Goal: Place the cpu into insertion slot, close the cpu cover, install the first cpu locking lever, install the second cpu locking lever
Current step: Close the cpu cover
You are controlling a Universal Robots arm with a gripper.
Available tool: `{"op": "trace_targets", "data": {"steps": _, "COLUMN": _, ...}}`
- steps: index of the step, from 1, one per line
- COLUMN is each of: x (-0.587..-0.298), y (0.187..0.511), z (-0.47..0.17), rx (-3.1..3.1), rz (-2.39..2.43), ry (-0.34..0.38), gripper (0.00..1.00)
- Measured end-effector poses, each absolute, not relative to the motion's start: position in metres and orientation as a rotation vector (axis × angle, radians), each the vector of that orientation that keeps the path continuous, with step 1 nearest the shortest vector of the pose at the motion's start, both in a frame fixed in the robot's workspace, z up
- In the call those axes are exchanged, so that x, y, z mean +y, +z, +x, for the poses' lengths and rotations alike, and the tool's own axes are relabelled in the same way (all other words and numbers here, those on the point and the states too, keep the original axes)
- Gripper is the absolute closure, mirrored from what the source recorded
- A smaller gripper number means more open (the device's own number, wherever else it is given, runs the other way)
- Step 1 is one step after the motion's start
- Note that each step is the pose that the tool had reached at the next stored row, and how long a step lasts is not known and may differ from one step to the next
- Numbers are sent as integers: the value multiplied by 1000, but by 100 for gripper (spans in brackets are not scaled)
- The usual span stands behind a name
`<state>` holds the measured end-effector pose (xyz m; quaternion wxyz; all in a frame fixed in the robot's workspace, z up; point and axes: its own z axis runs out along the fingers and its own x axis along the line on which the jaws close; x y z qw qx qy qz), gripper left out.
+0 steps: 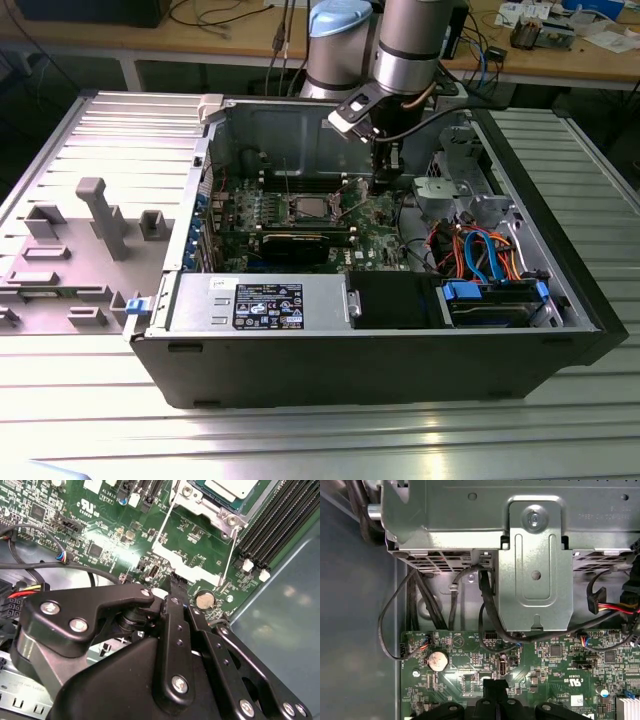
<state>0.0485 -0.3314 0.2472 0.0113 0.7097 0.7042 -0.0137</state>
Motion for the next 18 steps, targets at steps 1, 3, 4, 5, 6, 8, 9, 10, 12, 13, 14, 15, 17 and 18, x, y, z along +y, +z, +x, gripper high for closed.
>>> {"op": "trace_targets", "data": {"steps": 1, "x": -331, "y": 247, "z": 48, "rx": 2197, "rz": 2214, "ry": -43, "gripper": 89}}
{"op": "trace_targets", "data": {"steps": 3, "x": -331, "y": 247, "z": 47, "rx": 2197, "rz": 2214, "ry": -43, "gripper": 89}}
{"op": "trace_targets", "data": {"steps": 4, "x": -331, "y": 247, "z": 46, "rx": 2197, "rz": 2214, "ry": -43, "gripper": 89}}
{"op": "trace_targets", "data": {"steps": 5, "x": -331, "y": 247, "z": 46, "rx": 2197, "rz": 2214, "ry": -43, "gripper": 89}}
{"op": "trace_targets", "data": {"steps": 6, "x": -331, "y": 247, "z": 45, "rx": 2197, "rz": 2214, "ry": -43, "gripper": 89}}
{"op": "trace_targets", "data": {"steps": 8, "x": -331, "y": 247, "z": 43, "rx": 2196, "rz": 2214, "ry": -43, "gripper": 89}}
{"op": "trace_targets", "data": {"steps": 9, "x": -331, "y": 247, "z": 42, "rx": 2196, "rz": 2215, "ry": -43, "gripper": 89}}
{"op": "trace_targets", "data": {"steps": 10, "x": -331, "y": 247, "z": 42, "rx": 2195, "rz": 2215, "ry": -43, "gripper": 89}}
{"op": "trace_targets", "data": {"steps": 12, "x": -331, "y": 247, "z": 39, "rx": 2194, "rz": 2216, "ry": -43, "gripper": 89}}
{"op": "trace_targets", "data": {"steps": 13, "x": -331, "y": 247, "z": 39, "rx": 2194, "rz": 2216, "ry": -43, "gripper": 89}}
{"op": "trace_targets", "data": {"steps": 14, "x": -331, "y": 247, "z": 39, "rx": 2194, "rz": 2216, "ry": -43, "gripper": 89}}
{"op": "trace_targets", "data": {"steps": 15, "x": -331, "y": 247, "z": 39, "rx": 2194, "rz": 2216, "ry": -43, "gripper": 89}}
{"op": "trace_targets", "data": {"steps": 17, "x": -331, "y": 247, "z": 39, "rx": 2194, "rz": 2217, "ry": -43, "gripper": 89}}
{"op": "trace_targets", "data": {"steps": 18, "x": -331, "y": 247, "z": 39, "rx": 2194, "rz": 2217, "ry": -43, "gripper": 89}}
